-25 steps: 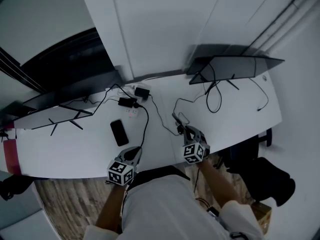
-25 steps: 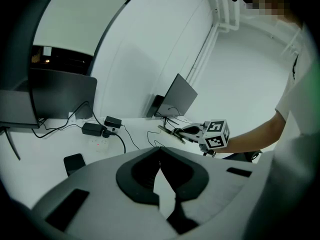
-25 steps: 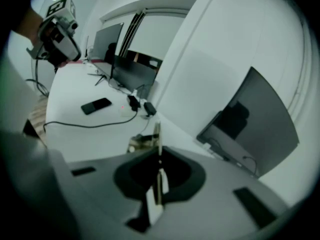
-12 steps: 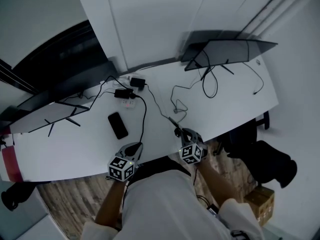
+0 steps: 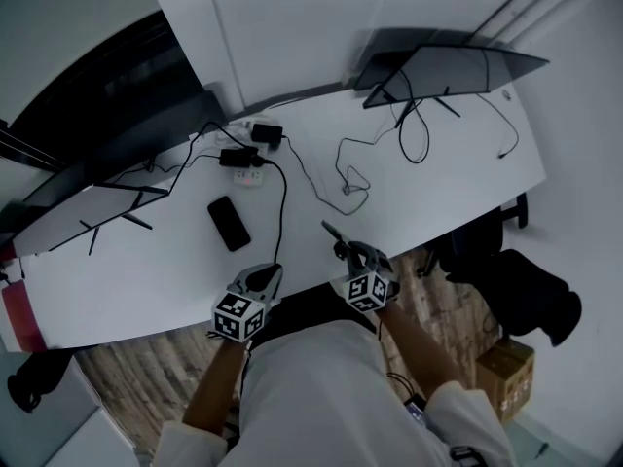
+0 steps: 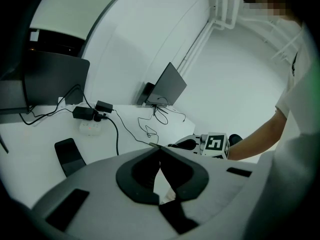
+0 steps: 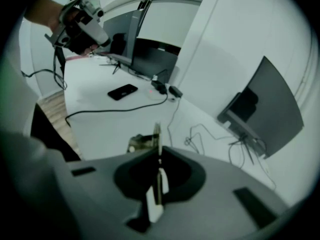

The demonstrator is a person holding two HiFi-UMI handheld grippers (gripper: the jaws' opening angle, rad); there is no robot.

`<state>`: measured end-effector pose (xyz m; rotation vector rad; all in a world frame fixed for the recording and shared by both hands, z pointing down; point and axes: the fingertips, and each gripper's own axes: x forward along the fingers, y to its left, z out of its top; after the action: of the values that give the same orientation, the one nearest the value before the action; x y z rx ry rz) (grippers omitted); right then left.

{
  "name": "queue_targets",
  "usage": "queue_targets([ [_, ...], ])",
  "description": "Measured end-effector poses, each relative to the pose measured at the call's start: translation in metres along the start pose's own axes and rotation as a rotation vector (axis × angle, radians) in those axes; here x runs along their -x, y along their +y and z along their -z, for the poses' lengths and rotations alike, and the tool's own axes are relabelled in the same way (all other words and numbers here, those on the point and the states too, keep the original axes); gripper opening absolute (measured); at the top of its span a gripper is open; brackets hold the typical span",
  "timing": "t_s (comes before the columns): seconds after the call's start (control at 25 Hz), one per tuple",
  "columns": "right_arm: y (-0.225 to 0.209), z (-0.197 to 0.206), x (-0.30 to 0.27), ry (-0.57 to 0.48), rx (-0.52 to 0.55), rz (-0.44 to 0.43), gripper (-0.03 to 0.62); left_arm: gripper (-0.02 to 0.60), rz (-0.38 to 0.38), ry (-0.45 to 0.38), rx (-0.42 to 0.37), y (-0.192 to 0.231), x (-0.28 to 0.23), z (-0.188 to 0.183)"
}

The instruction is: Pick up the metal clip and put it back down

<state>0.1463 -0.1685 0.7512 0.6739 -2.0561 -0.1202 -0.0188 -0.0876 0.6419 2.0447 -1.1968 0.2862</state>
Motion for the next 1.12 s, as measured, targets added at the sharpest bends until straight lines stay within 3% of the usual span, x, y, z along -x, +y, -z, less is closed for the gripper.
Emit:
queue_targets([
  [0.56, 0.076, -0.006, -0.024, -0.033, 0.123, -0.127, 0.034, 0.032, -0.028, 0.003, 0.063, 0.011, 0.006, 0.035],
  [1.12, 0.092, -0.003, -0.046, -0.051, 0.191, -0.064, 0.035, 0.032, -0.055, 0.01, 0.135, 0.026, 0.004, 0.06],
])
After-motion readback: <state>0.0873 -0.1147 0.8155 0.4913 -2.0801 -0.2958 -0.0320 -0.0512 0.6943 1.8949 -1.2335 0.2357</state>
